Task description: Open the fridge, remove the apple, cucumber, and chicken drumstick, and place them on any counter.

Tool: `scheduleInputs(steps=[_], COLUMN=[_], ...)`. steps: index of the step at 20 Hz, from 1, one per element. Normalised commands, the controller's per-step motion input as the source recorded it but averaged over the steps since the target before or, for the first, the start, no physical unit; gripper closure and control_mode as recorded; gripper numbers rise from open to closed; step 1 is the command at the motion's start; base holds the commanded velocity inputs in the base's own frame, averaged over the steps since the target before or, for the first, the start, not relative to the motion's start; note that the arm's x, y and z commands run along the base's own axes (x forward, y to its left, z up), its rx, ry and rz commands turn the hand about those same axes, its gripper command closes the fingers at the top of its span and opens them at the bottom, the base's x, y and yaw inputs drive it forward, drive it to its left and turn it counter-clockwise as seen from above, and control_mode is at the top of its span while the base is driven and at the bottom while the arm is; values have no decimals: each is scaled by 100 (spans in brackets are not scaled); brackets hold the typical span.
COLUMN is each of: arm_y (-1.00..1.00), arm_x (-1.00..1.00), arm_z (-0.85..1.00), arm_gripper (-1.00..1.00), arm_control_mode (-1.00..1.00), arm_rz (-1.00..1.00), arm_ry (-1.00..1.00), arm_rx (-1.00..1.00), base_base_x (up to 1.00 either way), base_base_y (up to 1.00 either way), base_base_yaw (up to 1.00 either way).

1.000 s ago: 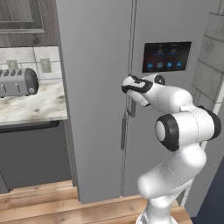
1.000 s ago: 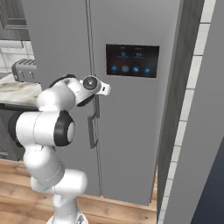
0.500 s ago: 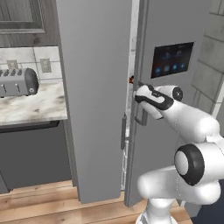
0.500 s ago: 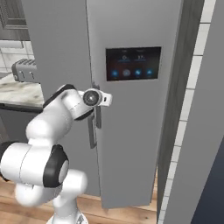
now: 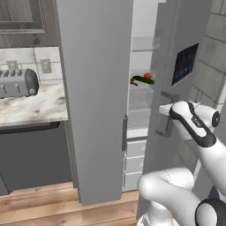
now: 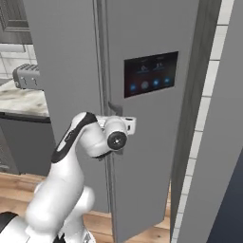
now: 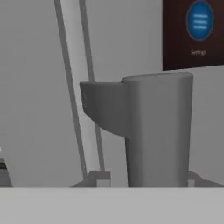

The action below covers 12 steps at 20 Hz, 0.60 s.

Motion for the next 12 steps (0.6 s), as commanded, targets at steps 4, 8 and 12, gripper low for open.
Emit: scheduleInputs(steps=[4, 8, 12], arm_y=[-44, -32, -1], arm_x=[-100, -100, -98], arm_z=[0, 0, 0], arm_gripper=[100, 100, 100], arm_control_mode=[-100, -100, -100], arm_rz=[16, 17, 21], arm_ry=[-5, -1, 0], arm_rx=[-5, -6, -12], base_base_x=[0, 0, 0], base_base_y=[0, 0, 0], base_base_yaw=[0, 0, 0])
